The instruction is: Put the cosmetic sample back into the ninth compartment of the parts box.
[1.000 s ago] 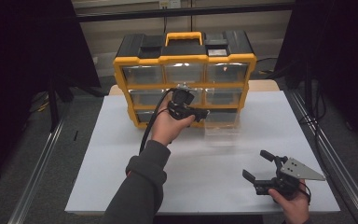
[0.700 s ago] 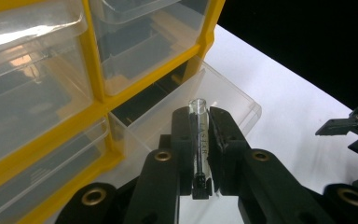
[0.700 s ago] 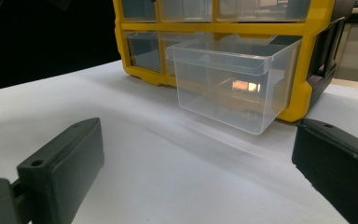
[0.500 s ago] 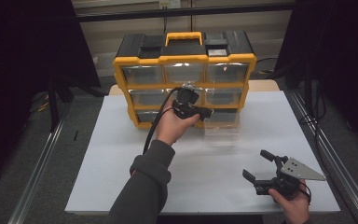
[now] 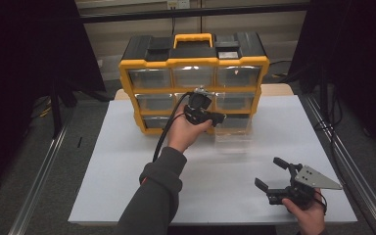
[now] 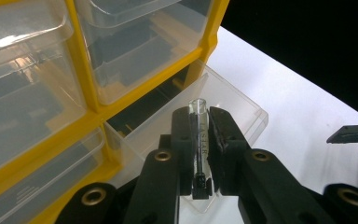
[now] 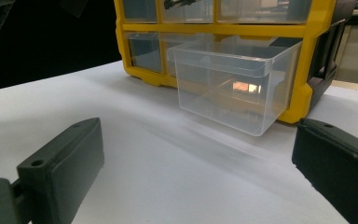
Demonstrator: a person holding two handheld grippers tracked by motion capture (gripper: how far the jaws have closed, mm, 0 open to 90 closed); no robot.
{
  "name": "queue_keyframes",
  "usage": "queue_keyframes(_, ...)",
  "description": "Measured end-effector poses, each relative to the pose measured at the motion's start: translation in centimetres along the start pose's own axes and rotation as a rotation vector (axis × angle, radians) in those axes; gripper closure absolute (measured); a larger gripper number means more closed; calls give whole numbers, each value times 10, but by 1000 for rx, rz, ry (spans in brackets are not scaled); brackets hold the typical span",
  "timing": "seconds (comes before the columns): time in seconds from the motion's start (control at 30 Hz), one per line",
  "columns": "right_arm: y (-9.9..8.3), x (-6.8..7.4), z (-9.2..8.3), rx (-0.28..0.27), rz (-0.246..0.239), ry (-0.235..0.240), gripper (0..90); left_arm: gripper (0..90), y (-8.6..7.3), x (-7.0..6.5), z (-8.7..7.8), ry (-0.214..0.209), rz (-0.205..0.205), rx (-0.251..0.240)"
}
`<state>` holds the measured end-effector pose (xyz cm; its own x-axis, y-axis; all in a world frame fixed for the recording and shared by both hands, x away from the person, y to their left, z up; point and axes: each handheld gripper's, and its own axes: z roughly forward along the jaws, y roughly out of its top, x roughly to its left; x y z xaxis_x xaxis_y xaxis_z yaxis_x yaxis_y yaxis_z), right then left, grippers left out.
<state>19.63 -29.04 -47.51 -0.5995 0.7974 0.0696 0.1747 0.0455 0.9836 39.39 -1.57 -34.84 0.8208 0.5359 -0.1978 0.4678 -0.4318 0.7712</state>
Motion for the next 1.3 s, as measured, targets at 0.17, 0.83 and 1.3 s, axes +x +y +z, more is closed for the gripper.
queue_keyframes(0.17,0,0,0,-2,-1,-2,18,813,0,-1,4,-12,1,-1)
queue_keyframes(0.83,1,1,0,-2,-1,5,19,813,-3,-4,20,-13,6,8)
queue_keyframes(1.3,1,1,-1,-4,-2,3,19,812,-4,-5,29,-2,12,12)
